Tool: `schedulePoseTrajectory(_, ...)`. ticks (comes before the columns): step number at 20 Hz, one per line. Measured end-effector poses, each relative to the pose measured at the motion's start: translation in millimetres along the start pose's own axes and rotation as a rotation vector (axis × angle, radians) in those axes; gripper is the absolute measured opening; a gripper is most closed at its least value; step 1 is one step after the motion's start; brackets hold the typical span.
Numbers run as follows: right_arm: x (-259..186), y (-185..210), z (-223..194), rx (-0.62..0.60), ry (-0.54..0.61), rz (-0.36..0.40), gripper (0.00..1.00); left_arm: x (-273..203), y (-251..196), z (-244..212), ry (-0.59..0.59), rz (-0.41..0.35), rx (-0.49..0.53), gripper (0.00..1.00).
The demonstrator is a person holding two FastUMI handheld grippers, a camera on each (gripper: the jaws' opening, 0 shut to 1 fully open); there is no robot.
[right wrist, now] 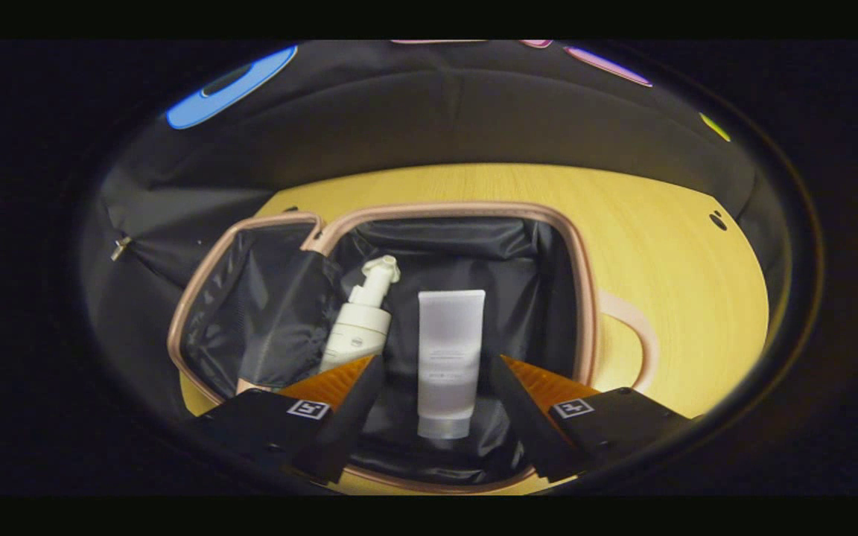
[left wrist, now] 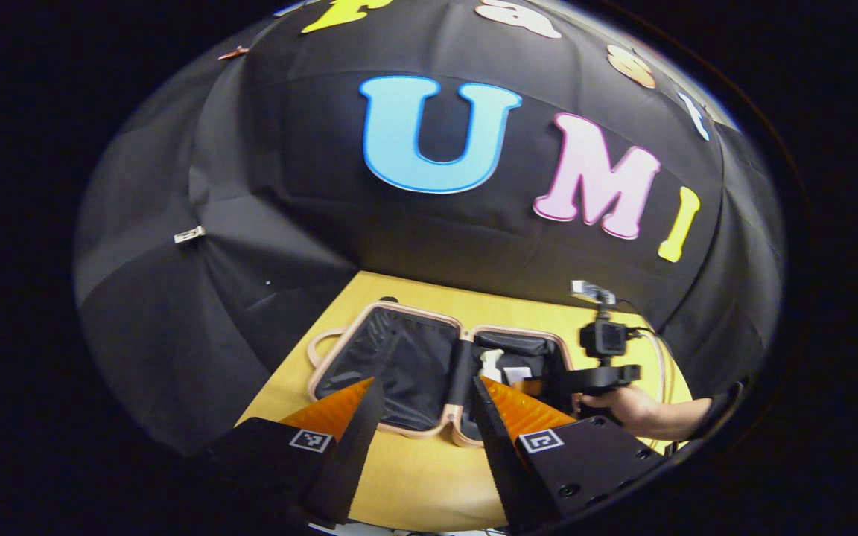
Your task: First open the suitcase, pack the skin care products into it, and then close the suitcase.
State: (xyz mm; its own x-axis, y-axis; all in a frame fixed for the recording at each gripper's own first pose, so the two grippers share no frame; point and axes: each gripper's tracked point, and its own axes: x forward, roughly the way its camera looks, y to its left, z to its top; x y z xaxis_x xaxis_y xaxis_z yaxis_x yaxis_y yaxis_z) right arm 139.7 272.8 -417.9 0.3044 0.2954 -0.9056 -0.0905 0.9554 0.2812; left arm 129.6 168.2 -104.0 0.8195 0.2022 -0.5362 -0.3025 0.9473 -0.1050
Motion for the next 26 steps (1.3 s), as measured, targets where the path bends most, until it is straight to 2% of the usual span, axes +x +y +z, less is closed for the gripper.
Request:
schedulePoseTrajectory(1, -10, 6, 4, 0.000, -0.019, 0.027, 0.96, 8, 13, 2, -0.003, 0.028, -0.025, 0.78)
schedulePoseTrajectory(3, -34, 11, 11, -0.027, -0.073, 0.051, 0.98, 31, 44, 8, -0.007, 0.076, -0.043, 0.95)
schedulePoseTrajectory(7, -83, 26, 17, -0.052, -0.163, 0.103, 0.98, 96, 115, 15, -0.015, 0.151, 0.001, 0.96)
schedulePoseTrajectory(10, -128, 29, 14, -0.086, -0.232, 0.115, 0.98, 157, 159, 9, 0.022, 0.148, 0.008, 0.97)
schedulePoseTrajectory(12, -155, 26, 13, -0.107, -0.296, 0.097, 0.98, 194, 184, 0, 0.084, 0.149, 0.012, 0.96)
schedulePoseTrajectory(14, -178, 19, 9, -0.118, -0.365, 0.046, 0.98, 233, 204, -17, 0.168, 0.161, 0.040, 0.96)
schedulePoseTrajectory(17, -205, 11, -3, -0.121, -0.458, -0.029, 0.98, 272, 221, -40, 0.285, 0.133, -0.036, 0.96)
schedulePoseTrajectory(20, -225, 4, -21, -0.103, -0.454, -0.049, 0.98, 290, 230, -48, 0.361, 0.086, -0.072, 0.96)
schedulePoseTrajectory(24, -247, -25, -27, -0.047, -0.458, -0.092, 1.00, 308, 220, -74, 0.475, 0.076, 0.009, 0.91)
schedulePoseTrajectory(26, -258, -47, -27, -0.022, -0.472, -0.122, 0.97, 315, 220, -82, 0.508, 0.073, 0.035, 0.88)
